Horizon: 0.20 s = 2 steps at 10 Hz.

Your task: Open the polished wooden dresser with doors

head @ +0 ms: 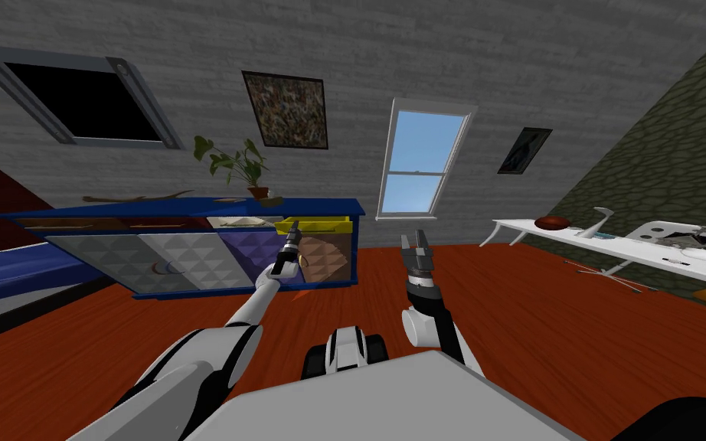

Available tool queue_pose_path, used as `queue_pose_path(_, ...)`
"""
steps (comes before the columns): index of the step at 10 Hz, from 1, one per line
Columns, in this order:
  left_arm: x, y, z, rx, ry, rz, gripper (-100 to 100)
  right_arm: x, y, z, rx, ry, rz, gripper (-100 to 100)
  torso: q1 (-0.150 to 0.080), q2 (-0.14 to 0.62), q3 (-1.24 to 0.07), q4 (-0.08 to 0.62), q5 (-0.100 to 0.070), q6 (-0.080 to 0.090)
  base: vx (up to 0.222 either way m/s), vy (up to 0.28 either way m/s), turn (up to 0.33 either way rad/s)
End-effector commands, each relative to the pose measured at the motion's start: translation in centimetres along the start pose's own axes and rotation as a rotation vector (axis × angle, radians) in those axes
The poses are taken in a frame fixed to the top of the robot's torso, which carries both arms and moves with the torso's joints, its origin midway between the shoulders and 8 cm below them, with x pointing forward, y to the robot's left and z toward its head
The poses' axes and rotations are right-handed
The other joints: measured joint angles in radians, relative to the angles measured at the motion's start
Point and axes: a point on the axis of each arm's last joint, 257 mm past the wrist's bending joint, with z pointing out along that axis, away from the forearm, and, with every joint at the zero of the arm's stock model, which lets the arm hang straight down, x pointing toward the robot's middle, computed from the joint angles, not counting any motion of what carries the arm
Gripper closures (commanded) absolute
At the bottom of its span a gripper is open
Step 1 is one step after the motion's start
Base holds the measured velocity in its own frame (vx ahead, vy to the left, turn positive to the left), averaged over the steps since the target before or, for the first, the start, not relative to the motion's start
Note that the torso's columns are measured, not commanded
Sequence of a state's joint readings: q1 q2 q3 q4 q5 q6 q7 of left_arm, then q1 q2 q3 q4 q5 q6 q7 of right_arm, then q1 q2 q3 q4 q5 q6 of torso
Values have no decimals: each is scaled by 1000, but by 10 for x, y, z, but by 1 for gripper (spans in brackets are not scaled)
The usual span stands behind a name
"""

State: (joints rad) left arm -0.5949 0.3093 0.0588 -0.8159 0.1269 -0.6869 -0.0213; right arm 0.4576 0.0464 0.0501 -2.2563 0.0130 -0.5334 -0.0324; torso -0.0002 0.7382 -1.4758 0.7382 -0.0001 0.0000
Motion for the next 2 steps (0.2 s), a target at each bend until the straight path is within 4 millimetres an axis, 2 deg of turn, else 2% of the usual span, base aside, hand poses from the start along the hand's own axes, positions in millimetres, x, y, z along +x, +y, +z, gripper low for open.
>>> queue_pose_path(1, 0, 0, 0, 0, 0, 0, 0, 0, 0, 0, 0, 0, 0, 0, 0, 0, 0, 0, 0, 0, 0, 0, 0)
queue_pose_path(2, 0, 0, 0, 0, 0, 0, 0, 0, 0, 0, 0, 0, 0, 0, 0, 0, 0, 0, 0, 0, 0, 0, 0)
